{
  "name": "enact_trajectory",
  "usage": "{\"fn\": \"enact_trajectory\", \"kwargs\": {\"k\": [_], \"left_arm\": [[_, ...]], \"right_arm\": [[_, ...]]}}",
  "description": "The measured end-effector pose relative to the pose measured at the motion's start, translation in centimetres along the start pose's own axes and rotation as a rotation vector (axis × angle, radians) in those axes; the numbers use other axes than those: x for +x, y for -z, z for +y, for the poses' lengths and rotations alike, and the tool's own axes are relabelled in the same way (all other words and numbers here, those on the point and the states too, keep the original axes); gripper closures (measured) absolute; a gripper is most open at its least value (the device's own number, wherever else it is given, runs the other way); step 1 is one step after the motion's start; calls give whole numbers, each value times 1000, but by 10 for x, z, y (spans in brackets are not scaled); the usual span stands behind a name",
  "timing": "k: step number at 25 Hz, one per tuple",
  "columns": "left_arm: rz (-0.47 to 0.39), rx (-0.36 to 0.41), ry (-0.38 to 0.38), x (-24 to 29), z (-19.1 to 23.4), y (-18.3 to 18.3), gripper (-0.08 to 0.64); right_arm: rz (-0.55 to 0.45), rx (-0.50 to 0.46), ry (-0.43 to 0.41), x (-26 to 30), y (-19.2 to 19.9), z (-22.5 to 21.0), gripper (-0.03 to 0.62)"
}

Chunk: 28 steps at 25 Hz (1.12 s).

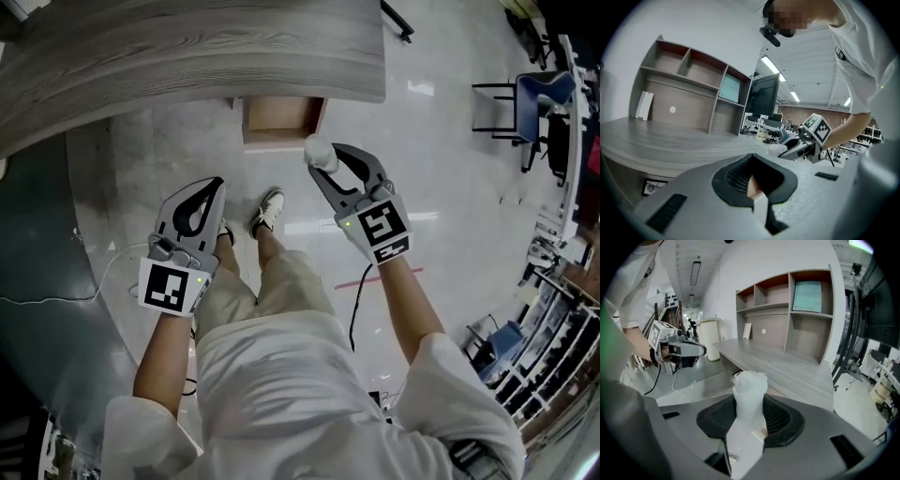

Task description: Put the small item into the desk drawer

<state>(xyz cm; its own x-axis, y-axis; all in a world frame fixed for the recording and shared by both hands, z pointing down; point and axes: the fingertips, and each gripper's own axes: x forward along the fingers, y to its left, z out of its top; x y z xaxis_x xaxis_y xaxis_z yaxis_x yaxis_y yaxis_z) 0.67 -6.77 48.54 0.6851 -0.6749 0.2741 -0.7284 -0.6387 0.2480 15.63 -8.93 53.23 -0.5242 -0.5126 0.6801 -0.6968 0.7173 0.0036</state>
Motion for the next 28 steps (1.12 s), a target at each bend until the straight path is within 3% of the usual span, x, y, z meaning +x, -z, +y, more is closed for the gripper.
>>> {"fn": "enact_trajectory", "kwargs": {"k": [7, 13, 17, 21, 28], "left_arm": [[13, 23, -12, 10, 17, 18, 555], [24, -53, -65, 10, 29, 41, 555], [52, -40, -28, 15, 21, 54, 555], [27, -91, -35, 26, 23, 51, 555], [-3, -128, -70, 27, 26, 46, 555]], "right_arm": [[26, -6, -21, 41, 25, -4, 433], [52, -71, -40, 82, 42, -5, 433], [68, -71, -62, 92, 47, -4, 433], [71, -89, -101, 94, 48, -3, 433], [102, -174, -90, 115, 63, -11, 433]]}}
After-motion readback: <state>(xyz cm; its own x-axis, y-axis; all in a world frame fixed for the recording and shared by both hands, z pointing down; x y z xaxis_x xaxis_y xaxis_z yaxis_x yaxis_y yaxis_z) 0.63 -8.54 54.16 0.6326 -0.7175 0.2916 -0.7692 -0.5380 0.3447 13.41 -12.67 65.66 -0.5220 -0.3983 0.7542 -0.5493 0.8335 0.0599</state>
